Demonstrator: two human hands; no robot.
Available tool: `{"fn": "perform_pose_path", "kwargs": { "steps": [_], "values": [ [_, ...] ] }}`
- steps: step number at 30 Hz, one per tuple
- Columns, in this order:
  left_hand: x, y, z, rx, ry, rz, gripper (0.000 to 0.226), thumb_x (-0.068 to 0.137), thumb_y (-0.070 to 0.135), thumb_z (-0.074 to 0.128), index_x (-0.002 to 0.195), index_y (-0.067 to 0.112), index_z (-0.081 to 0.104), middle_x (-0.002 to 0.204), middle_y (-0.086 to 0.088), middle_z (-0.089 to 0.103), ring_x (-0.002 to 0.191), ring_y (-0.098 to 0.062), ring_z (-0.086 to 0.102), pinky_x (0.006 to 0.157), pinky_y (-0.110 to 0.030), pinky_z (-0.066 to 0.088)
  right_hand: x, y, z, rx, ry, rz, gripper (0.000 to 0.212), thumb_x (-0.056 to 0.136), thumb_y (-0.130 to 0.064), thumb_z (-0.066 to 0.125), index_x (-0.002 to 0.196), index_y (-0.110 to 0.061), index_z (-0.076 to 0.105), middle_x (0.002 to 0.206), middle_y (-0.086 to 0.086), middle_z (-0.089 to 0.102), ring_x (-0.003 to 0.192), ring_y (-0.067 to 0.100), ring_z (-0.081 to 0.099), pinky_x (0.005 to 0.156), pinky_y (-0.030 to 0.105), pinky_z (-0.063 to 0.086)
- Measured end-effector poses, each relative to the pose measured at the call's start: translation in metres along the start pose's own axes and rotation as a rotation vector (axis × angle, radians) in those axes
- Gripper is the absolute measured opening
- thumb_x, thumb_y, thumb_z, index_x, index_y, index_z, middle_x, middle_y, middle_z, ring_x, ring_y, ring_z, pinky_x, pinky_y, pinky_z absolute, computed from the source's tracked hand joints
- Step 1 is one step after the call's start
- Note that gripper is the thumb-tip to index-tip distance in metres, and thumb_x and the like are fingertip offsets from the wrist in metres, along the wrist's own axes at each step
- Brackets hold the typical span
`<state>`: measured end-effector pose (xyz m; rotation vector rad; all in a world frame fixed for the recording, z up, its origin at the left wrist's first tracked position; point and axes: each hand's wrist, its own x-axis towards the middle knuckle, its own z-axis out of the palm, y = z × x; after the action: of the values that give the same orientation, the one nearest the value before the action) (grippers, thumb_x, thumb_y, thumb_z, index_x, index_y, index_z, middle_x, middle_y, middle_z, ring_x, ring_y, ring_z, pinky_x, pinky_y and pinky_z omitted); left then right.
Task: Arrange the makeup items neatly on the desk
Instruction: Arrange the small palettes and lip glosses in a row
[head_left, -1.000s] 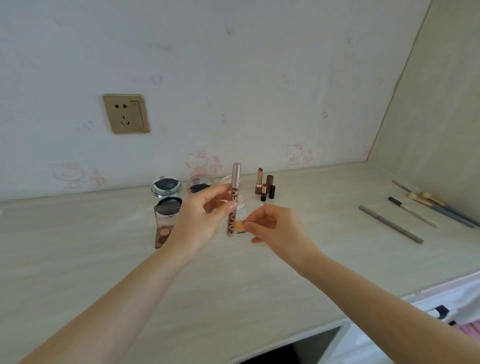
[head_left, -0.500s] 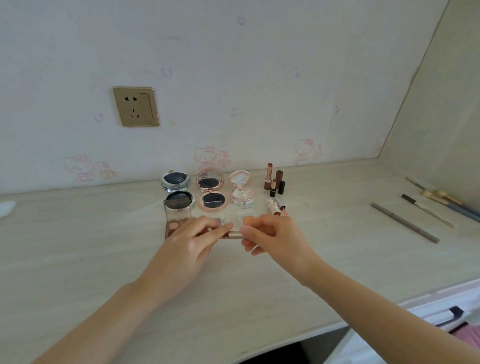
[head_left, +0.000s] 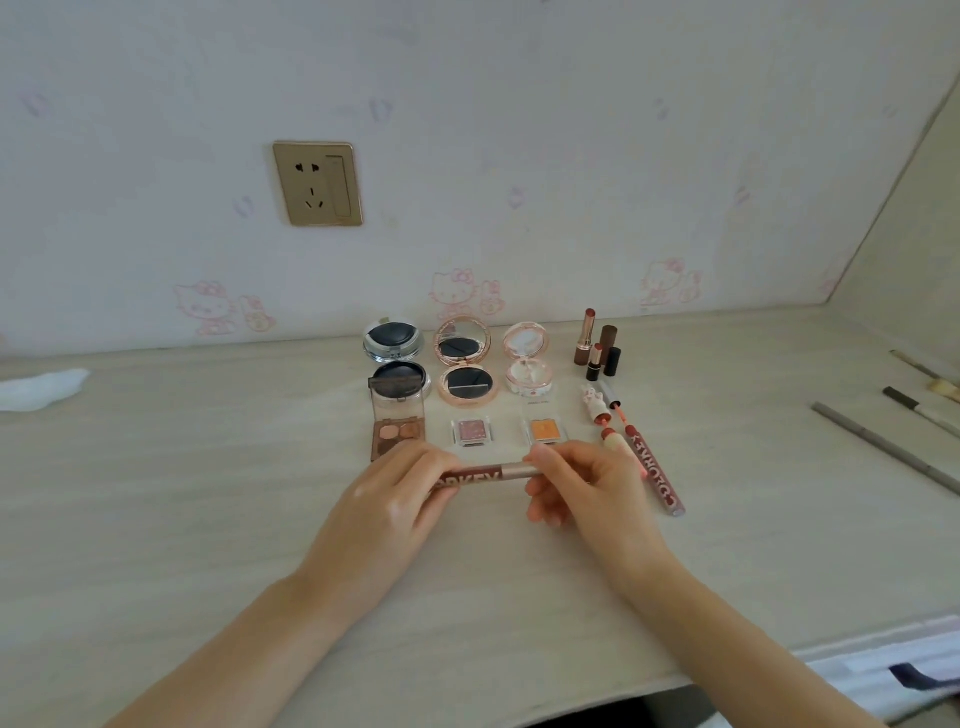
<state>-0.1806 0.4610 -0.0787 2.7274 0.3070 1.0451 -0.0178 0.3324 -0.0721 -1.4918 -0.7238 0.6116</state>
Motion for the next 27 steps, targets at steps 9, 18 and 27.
{"fn": "perform_pose_path", "kwargs": {
  "steps": [9, 18, 27],
  "values": [
    [0.0, -0.004, -0.002, 0.008, -0.014, -0.035, 0.011, 0.087, 0.014, 0.067, 0.097, 0.011, 0.069, 0.091, 0.003, 0.063, 0.083, -0.014, 0.062, 0.073, -0.025, 0.049, -0.003, 0.004, 0.002, -0.015, -0.036, -0.06, 0.011, 0.09, -0.013, 0.063, 0.084, -0.011, 0.071, 0.068, 0.007, 0.072, 0.057, 0.018, 0.069, 0.048, 0.02, 0.049],
    [-0.001, -0.008, -0.001, -0.235, -0.083, -0.192, 0.025, 0.089, 0.027, 0.057, 0.105, 0.012, 0.069, 0.094, 0.009, 0.065, 0.087, 0.002, 0.058, 0.08, -0.007, 0.039, -0.01, 0.003, -0.001, -0.076, -0.117, -0.242, 0.032, 0.081, 0.014, 0.062, 0.079, -0.014, 0.076, 0.098, -0.008, 0.073, 0.1, -0.005, 0.063, 0.081, 0.002, 0.041],
    [-0.003, -0.011, 0.001, -0.275, -0.082, -0.201, 0.022, 0.091, 0.027, 0.056, 0.106, 0.016, 0.068, 0.096, 0.011, 0.064, 0.091, 0.001, 0.058, 0.082, -0.012, 0.041, -0.008, 0.006, 0.003, -0.117, -0.031, -0.044, 0.032, 0.093, -0.038, 0.053, 0.081, -0.012, 0.066, 0.06, 0.007, 0.067, 0.045, 0.012, 0.052, 0.042, 0.021, 0.041]
  ]
}}
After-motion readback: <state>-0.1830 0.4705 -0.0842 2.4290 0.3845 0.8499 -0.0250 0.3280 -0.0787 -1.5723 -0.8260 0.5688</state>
